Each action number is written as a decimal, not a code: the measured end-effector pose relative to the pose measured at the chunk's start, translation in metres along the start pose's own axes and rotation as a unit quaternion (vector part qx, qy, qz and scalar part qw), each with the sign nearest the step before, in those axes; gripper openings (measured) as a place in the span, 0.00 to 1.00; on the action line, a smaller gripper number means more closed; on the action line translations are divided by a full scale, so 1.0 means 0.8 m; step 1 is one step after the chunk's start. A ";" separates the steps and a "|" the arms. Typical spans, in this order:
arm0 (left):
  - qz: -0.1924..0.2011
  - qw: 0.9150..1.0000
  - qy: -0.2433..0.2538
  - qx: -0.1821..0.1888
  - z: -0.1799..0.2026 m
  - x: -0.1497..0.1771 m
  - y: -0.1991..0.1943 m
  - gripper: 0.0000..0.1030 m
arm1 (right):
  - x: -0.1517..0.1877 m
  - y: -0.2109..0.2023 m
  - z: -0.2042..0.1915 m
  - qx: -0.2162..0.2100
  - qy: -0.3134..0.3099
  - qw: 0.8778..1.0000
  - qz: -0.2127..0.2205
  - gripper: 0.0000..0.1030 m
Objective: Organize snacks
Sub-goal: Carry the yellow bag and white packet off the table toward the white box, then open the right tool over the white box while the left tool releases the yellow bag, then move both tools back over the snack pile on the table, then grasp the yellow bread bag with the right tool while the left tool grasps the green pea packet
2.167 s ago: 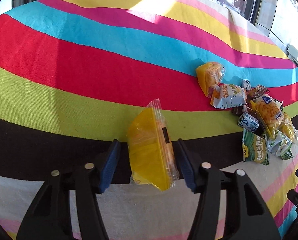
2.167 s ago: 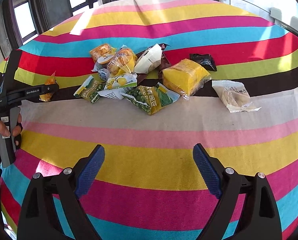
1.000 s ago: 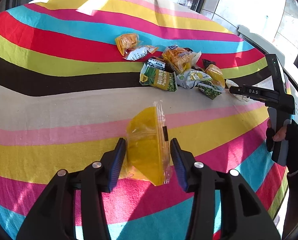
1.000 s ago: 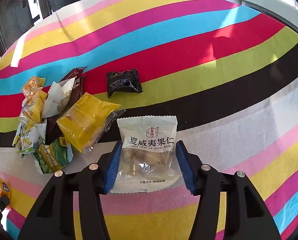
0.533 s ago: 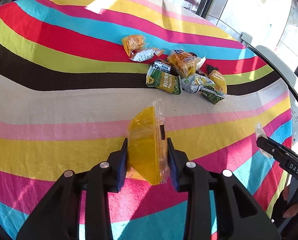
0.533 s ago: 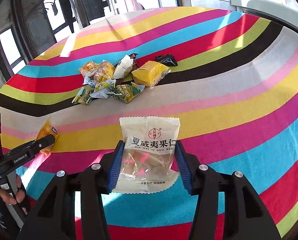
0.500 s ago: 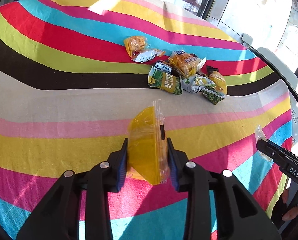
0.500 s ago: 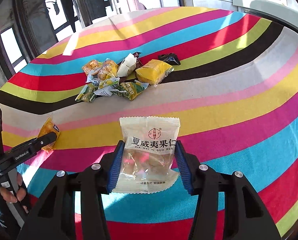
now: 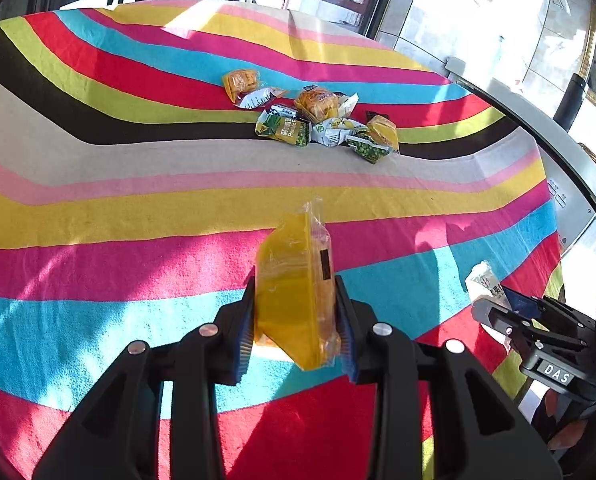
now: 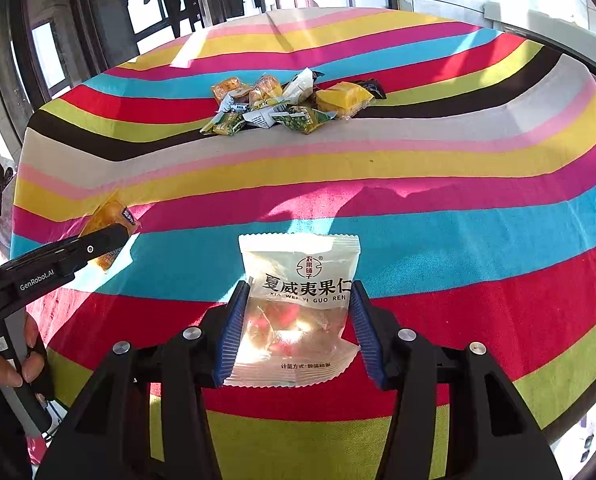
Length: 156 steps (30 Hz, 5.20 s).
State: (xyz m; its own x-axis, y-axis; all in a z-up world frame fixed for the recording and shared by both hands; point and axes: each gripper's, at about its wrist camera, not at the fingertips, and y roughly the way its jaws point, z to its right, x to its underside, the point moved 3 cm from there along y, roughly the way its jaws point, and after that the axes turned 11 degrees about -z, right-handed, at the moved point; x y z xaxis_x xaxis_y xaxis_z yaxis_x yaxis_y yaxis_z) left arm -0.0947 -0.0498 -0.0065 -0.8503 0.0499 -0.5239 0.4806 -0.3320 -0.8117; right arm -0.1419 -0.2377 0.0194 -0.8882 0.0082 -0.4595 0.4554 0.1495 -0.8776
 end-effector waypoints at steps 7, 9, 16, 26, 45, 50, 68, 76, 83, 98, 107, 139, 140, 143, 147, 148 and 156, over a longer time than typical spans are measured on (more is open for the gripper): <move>0.004 1.000 -0.016 0.012 -0.007 -0.002 0.001 0.34 | 0.006 -0.018 0.008 -0.005 0.009 1.000 0.027 0.49; 0.009 1.000 -0.014 0.005 -0.006 -0.001 -0.002 0.34 | 0.006 -0.024 0.007 -0.001 0.004 0.999 0.033 0.49; 0.021 0.997 0.050 0.047 0.068 0.028 -0.027 0.34 | 0.047 -0.074 0.029 0.016 -0.015 0.998 0.061 0.49; 0.003 0.975 0.182 0.129 0.210 0.088 -0.031 0.34 | 0.142 -0.129 0.126 0.054 0.068 0.994 0.073 0.49; -0.069 0.884 0.419 0.194 0.415 0.204 -0.013 0.34 | 0.257 -0.140 0.241 0.128 0.184 0.974 0.039 0.49; -0.080 0.869 0.445 0.200 0.430 0.224 -0.007 0.34 | 0.275 -0.136 0.263 0.133 0.208 0.969 0.022 0.50; 0.015 0.897 0.426 0.114 0.380 0.180 -0.029 0.98 | 0.272 -0.134 0.268 0.100 0.240 0.965 0.037 0.81; 0.059 0.966 0.250 0.030 0.230 0.042 -0.032 0.98 | 0.236 -0.119 0.215 0.110 0.164 0.980 0.015 0.82; -0.011 0.999 -0.035 -0.009 0.039 -0.066 0.011 0.98 | 0.142 -0.123 0.154 0.091 0.079 0.991 0.055 0.85; 0.024 0.995 -0.099 0.004 -0.034 -0.067 0.025 0.98 | -0.119 0.034 0.092 0.020 0.047 0.999 0.015 0.85; 0.014 0.998 -0.064 0.007 -0.017 -0.065 0.033 0.98 | -0.259 0.132 0.113 -0.044 0.134 0.990 -0.023 0.85; -0.003 0.998 -0.065 0.006 -0.016 -0.065 0.042 0.98 | -0.159 0.071 0.143 -0.004 0.057 0.998 -0.002 0.36; -0.008 0.998 -0.063 0.007 -0.016 -0.067 0.043 0.98 | -0.162 0.074 0.140 0.000 0.055 0.998 0.004 0.36; -0.029 0.997 -0.072 0.009 -0.020 -0.079 0.048 0.98 | -0.162 0.075 0.127 0.018 0.033 0.999 0.008 0.36; -0.057 0.996 -0.040 -0.060 -0.012 -0.123 0.079 0.98 | -0.166 0.080 0.122 0.027 0.029 0.999 0.005 0.36; -0.062 0.995 -0.032 -0.074 -0.011 -0.134 0.090 0.98 | -0.167 0.081 0.124 0.023 0.036 0.999 0.006 0.36; -0.076 0.988 0.025 -0.130 0.000 -0.207 0.162 0.98 | -0.164 0.079 0.131 0.007 0.056 0.998 0.012 0.36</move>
State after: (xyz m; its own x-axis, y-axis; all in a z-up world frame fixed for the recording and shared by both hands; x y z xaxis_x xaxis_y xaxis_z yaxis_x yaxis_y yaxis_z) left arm 0.1086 -0.1010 -0.0251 -0.9081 0.1292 -0.3983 0.3930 -0.0649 -0.9172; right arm 0.0103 -0.3332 0.0098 -0.8780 0.1217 -0.4629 0.4766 0.1337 -0.8689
